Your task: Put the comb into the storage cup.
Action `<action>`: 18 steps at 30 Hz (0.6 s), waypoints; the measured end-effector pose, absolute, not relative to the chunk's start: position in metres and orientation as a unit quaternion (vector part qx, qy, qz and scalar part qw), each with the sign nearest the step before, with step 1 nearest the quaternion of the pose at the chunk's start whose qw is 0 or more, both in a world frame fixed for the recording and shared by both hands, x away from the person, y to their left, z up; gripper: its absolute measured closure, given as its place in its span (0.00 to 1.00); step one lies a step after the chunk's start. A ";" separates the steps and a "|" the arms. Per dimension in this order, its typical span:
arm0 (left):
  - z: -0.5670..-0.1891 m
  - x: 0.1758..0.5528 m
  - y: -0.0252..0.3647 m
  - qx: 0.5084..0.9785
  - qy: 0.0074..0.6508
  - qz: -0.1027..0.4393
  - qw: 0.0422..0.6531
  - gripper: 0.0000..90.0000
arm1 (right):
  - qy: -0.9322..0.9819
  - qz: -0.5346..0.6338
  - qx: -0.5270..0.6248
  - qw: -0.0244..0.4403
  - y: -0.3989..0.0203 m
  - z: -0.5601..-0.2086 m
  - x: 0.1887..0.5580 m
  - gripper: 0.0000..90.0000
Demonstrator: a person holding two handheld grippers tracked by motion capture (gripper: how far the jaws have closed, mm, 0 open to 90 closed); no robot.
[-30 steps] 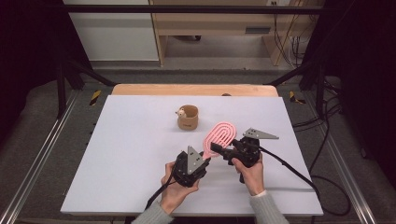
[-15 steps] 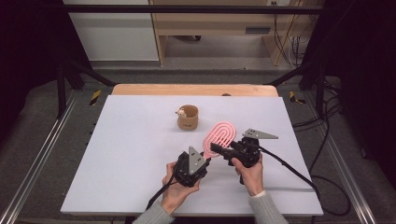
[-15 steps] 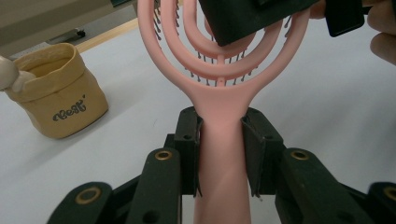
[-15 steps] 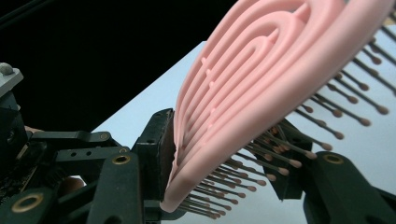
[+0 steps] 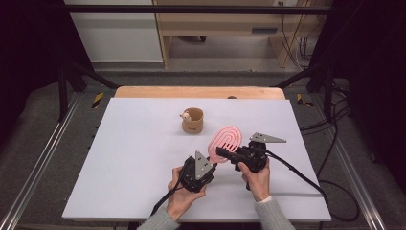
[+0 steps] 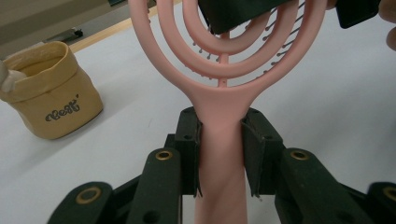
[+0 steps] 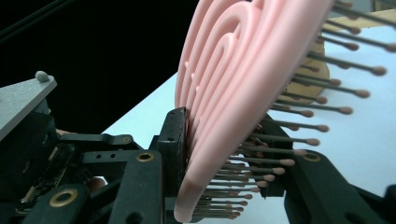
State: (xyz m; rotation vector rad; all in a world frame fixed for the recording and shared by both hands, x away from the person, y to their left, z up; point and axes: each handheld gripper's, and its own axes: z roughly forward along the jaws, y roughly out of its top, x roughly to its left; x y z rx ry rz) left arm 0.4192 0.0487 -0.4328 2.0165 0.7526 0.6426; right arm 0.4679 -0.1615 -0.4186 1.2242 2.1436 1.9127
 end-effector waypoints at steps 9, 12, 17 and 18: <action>-0.432 0.418 0.048 0.808 0.297 0.258 0.438 0.77 | 0.688 0.617 0.382 0.004 -0.163 -0.416 0.465 0.70; -0.432 0.418 0.047 0.807 0.296 0.259 0.440 0.77 | 0.688 0.618 0.381 0.005 -0.163 -0.416 0.464 0.70; -0.432 0.418 0.048 0.806 0.295 0.258 0.443 0.76 | 0.686 0.619 0.381 0.004 -0.164 -0.415 0.463 0.71; -0.431 0.418 0.048 0.806 0.295 0.259 0.444 0.75 | 0.686 0.620 0.381 0.004 -0.164 -0.414 0.463 0.71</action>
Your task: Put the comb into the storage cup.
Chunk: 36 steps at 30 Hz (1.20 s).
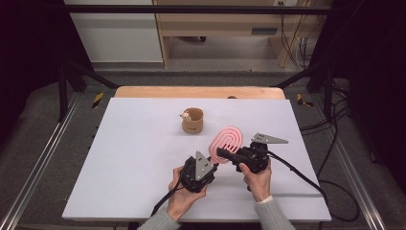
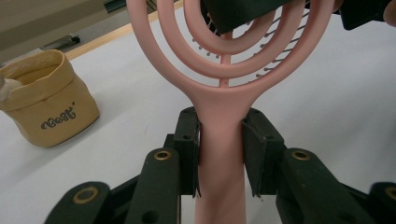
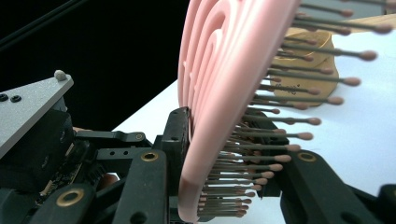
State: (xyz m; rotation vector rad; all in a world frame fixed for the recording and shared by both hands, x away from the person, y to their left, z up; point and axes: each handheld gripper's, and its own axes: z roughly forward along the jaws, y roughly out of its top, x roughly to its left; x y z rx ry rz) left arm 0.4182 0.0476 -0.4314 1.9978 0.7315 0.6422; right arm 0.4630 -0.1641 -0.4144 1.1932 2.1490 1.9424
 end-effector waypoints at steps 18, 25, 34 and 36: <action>-0.423 0.424 0.056 0.810 0.287 0.199 0.471 0.45 | 0.684 0.621 0.382 0.020 -0.169 -0.410 0.462 0.71; -0.420 0.426 0.062 0.808 0.282 0.169 0.489 0.27 | 0.683 0.620 0.385 0.034 -0.171 -0.408 0.462 0.71; -0.414 0.429 0.073 0.808 0.285 0.165 0.488 0.09 | 0.681 0.619 0.388 0.043 -0.174 -0.406 0.462 0.71; -0.414 0.430 0.075 0.811 0.285 0.158 0.487 0.07 | 0.681 0.619 0.388 0.047 -0.174 -0.405 0.462 0.71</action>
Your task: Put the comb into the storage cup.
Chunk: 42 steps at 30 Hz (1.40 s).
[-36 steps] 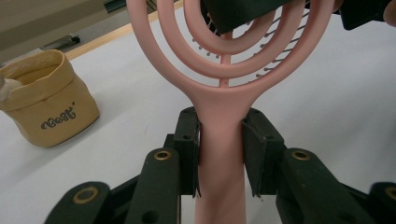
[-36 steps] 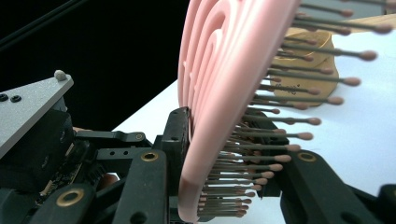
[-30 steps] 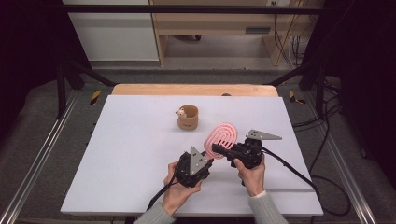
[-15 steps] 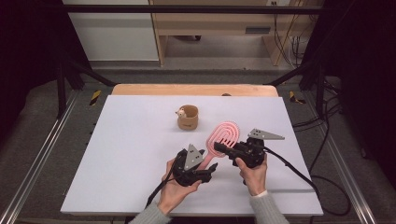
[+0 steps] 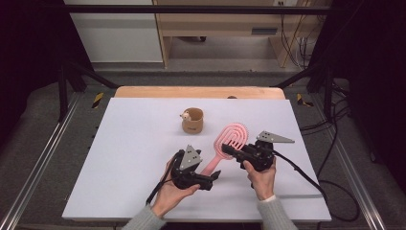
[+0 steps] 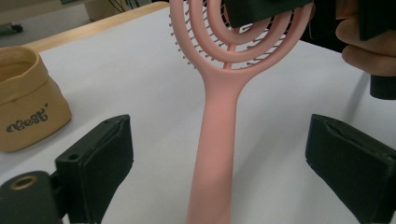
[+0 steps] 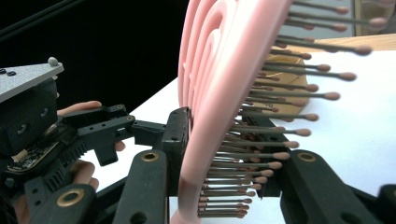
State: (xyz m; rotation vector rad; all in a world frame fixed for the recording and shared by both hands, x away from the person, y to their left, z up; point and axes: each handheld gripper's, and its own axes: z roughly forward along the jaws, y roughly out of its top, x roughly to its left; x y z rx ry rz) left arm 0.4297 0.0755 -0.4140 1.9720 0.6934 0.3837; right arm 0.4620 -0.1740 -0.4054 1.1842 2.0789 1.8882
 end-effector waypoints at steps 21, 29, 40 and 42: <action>-0.418 0.434 0.126 0.802 0.300 0.155 0.493 0.02 | 0.673 0.624 0.391 0.070 -0.184 -0.400 0.461 0.71; -0.426 0.435 0.150 0.799 0.318 0.164 0.482 0.02 | 0.673 0.624 0.390 0.078 -0.186 -0.398 0.460 0.71; -0.430 0.437 0.172 0.791 0.336 0.170 0.482 0.02 | 0.671 0.626 0.389 0.078 -0.189 -0.395 0.459 0.71; -0.430 0.436 0.176 0.791 0.336 0.171 0.482 0.02 | 0.670 0.626 0.389 0.081 -0.190 -0.394 0.459 0.71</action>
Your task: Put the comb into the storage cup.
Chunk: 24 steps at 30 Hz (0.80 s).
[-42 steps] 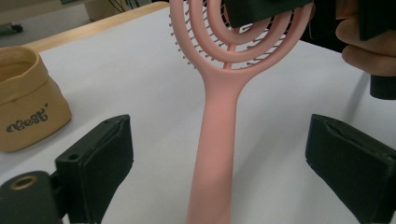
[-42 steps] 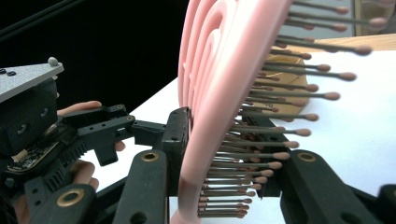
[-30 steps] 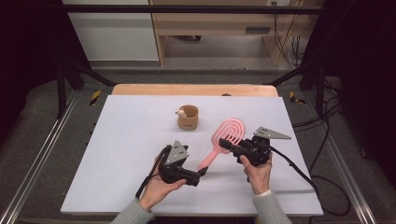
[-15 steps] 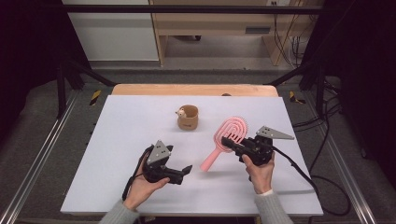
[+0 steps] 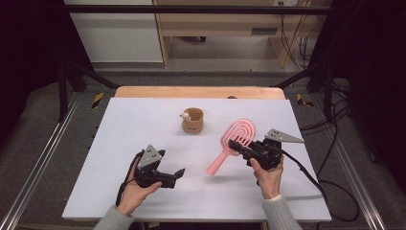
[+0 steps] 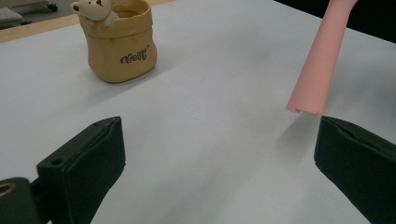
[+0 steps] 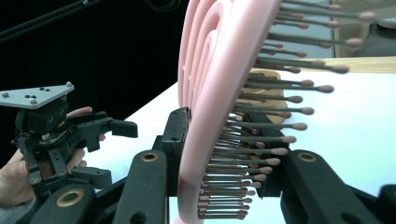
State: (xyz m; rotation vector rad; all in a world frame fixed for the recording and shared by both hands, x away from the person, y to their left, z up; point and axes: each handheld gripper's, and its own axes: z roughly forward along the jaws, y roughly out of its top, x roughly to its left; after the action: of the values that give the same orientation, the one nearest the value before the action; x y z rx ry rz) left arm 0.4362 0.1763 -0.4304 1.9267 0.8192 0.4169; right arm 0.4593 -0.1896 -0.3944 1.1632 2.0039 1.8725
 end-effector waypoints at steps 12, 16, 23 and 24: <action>-0.439 0.435 0.202 0.782 0.353 0.186 0.479 0.02 | 0.666 0.631 0.388 0.086 -0.194 -0.390 0.460 0.71; -0.441 0.435 0.208 0.781 0.352 0.194 0.478 0.02 | 0.666 0.631 0.388 0.089 -0.195 -0.389 0.461 0.71; -0.443 0.434 0.217 0.778 0.355 0.203 0.477 0.02 | 0.668 0.630 0.385 0.093 -0.196 -0.385 0.462 0.71; -0.443 0.434 0.218 0.777 0.356 0.203 0.478 0.02 | 0.668 0.630 0.385 0.093 -0.196 -0.384 0.463 0.71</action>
State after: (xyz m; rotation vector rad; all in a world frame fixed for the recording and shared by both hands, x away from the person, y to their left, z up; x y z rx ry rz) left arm 0.4340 0.2181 -0.4433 1.8961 0.8697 0.4958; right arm 0.4628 -0.1958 -0.3844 1.1413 1.9839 1.8686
